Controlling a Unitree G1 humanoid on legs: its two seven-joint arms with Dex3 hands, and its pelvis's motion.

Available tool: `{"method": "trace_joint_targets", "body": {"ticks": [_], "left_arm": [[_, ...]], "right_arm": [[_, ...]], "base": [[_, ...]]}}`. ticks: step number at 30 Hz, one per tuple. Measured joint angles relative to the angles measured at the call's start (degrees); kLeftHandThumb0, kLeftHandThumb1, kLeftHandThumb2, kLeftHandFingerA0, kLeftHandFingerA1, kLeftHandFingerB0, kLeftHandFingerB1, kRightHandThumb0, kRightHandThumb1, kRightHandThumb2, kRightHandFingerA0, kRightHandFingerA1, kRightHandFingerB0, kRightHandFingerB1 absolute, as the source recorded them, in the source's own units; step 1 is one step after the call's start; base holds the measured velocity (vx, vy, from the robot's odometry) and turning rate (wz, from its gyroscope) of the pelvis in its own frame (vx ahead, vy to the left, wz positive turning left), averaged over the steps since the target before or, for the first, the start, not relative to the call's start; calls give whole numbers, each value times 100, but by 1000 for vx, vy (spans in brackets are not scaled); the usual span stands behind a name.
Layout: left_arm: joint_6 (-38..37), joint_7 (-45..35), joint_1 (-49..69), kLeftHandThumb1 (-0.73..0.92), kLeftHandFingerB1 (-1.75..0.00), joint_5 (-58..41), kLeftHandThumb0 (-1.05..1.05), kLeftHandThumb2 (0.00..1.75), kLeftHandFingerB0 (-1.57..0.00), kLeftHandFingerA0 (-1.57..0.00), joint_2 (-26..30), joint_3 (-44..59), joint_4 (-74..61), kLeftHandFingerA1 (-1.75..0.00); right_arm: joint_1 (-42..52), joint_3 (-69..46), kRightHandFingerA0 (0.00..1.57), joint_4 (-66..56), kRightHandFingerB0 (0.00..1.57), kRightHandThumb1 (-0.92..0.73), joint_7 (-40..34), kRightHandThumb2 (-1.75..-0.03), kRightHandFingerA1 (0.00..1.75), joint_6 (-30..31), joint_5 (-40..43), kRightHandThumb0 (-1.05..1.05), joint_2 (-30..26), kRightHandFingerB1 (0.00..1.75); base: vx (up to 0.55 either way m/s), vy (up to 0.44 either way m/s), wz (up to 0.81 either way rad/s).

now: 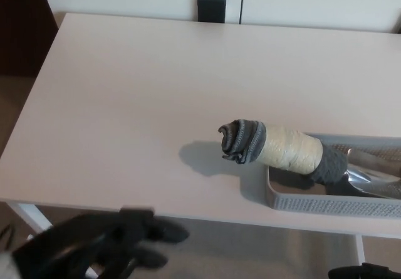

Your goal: The robot walks towards a desk on which a shovel is kept on the left hand side and a container is kept on the right hand side. The robot picks up the shovel using its left hand and places it in the container.

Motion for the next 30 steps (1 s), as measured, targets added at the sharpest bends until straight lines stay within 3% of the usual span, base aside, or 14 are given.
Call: {"method": "trace_joint_targets", "body": {"ticks": [3, 4, 9, 10, 11, 14, 15, 17, 20, 24, 25, 28, 29, 30], "left_arm": [[-159, -192, 474, 76, -48, -92, -91, 115, -33, -22, 195, 105, 239, -45], [-226, -226, 593, 90, -35, -94, -89, 68, -34, -28, 286, 85, 401, -37], [-497, -302, 804, 90, -38, -80, -90, 67, -34, -26, 559, -115, 1180, -43], [-544, -304, 803, 69, -53, -74, -91, 114, -35, -13, 585, -167, 1361, -49], [-612, -288, 793, 90, -40, -61, -93, 67, -36, -27, 591, -240, 1627, -47], [-751, -156, 748, 92, -41, -7, -93, 71, -34, -24, 557, -361, 2174, -48], [-808, -83, 714, 78, -54, 30, -93, 122, -34, -20, 540, -412, 2406, -53], [-898, 75, 631, 81, -52, 101, -93, 124, -31, -27, 510, -512, 2793, -55], [-1007, 355, 487, 92, -46, 215, -85, 73, -27, -31, 469, -651, 3326, -57], [-1115, 736, 330, 92, -38, 355, -79, 69, -19, -5, 387, -767, 3905, -39], [-1137, 815, 309, 73, -48, 378, -80, 111, -11, -3, 364, -786, 4019, -43], [-1209, 1099, 249, 73, -45, 461, -83, 112, -11, -2, 320, -841, 4457, -42], [-1236, 1206, 230, 91, -36, 499, -80, 68, -13, -2, 314, -859, 4620, -39], [-1264, 1318, 206, 91, -35, 529, -79, 68, -12, -2, 308, -882, 4802, -39]], "right_arm": [[14, 0, 73, 58, 59, -57, -1, -56, 54, 0, -3, -23, 0, 49], [14, 2, 73, 70, 58, -57, -2, -56, 54, 0, -6, -23, 0, 49], [34, 3, 72, 105, 57, -57, -12, -56, 53, -1, -20, -24, 0, 48], [38, 3, 69, 115, 54, -57, -14, -56, 53, -1, -25, -30, 0, 46], [46, 3, 67, 122, 53, -57, -17, -56, 52, -1, -31, -33, 0, 46], [70, 3, 63, 140, 50, -58, -27, -56, 51, -1, -47, -39, 0, 45], [82, 2, 59, 151, 48, -59, -31, -57, 51, -2, -50, -41, 0, 45], [104, 1, 53, 167, 44, -61, -36, -58, 50, -2, -50, -43, 1, 43], [148, -1, 43, 171, 36, -61, -38, -58, 47, -2, -48, -51, 13, 40], [222, -3, 35, 171, 27, -67, -45, -61, 44, -3, -47, -60, 43, 36], [248, -4, 34, 170, 27, -67, -46, -59, 45, -4, -47, -55, 48, 37], [373, -6, 32, 171, 16, -48, -51, -90, 58, -13, -48, -55, 65, 48], [417, -7, 32, 173, 26, -67, -53, -60, 45, -19, -48, -54, 69, 37], [474, -12, 32, 174, 25, -66, -55, -59, 45, -22, -48, -53, 73, 37]], "base": [[0, 0, 0], [0, 0, 0], [0, 0, 0], [0, 0, 0], [0, 0, 0], [0, 0, 0], [0, 0, 0], [0, 0, 0], [0, 0, 0], [0, 0, 0], [0, 0, 0], [0, 0, 0], [0, 0, 0], [0, 0, 0]]}}
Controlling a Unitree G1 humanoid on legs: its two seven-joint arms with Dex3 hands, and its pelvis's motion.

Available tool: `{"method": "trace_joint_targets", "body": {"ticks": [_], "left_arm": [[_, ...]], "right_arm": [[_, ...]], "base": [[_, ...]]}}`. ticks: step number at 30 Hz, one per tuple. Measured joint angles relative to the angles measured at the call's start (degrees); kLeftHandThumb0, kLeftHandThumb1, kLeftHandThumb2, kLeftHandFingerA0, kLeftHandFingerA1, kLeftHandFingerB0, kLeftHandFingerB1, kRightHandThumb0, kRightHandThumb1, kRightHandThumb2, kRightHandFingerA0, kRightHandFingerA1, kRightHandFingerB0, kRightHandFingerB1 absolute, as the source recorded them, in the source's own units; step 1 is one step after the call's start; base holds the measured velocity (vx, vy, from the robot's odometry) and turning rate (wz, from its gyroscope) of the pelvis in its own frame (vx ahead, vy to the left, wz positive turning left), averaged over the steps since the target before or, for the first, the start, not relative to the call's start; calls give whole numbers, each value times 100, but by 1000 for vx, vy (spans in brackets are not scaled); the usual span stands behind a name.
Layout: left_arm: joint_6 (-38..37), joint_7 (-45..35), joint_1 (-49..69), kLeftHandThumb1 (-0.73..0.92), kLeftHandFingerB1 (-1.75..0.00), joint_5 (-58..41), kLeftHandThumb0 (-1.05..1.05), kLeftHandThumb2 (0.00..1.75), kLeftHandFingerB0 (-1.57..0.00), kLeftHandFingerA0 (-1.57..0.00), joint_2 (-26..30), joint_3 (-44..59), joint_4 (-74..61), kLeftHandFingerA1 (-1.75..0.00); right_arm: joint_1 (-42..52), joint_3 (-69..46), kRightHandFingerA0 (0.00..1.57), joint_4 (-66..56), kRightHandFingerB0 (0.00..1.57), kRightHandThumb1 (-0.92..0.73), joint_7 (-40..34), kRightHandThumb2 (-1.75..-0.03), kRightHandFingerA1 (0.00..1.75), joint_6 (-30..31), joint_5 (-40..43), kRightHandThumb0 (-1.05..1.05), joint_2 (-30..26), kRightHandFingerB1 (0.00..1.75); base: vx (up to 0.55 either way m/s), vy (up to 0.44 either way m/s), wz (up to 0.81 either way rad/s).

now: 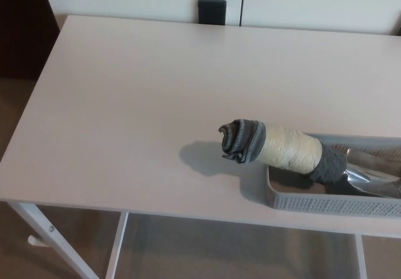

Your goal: The robot walks towards a desk on which a shovel is kept on the left hand side and a container is kept on the right hand side. The robot picks up the shovel using its left hand and places it in the container.

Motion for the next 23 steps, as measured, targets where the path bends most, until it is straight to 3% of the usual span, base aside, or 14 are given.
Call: {"method": "trace_joint_targets", "body": {"ticks": [15, 16, 17, 18, 23], "left_arm": [[-569, 1363, -388, 89, -33, 272, -80, 67, -4, -3, -16, -147, 1826, -41], [-632, 1470, -422, 69, -34, 290, -79, 112, 0, 0, -19, -153, 1940, -42], [-689, 1561, -460, 69, -35, 304, -78, 112, 0, 0, -19, -160, 2044, -43], [-750, 1654, -502, 89, -34, 317, -81, 71, -4, 0, -20, -168, 2152, -43], [-1008, 2005, -665, 90, -36, 388, -80, 67, -2, -4, -20, -203, 2561, -46]], "right_arm": [[286, -43, 32, 281, 26, -64, -29, -59, 44, -228, -1, -51, 27, 37], [286, -45, 31, 291, 25, -64, -37, -59, 45, -256, -2, -52, 27, 37], [289, -49, 30, 293, 25, -64, -43, -59, 46, -278, -2, -51, 27, 38], [291, -53, 30, 292, 25, -65, -50, -59, 46, -301, -2, -51, 28, 38], [305, -77, 30, 262, 25, -65, -94, -59, 46, -375, -5, -51, 28, 38]], "base": [[0, 0, 0], [0, 0, 0], [0, 0, 0], [0, 0, 0], [0, 0, 0]]}}
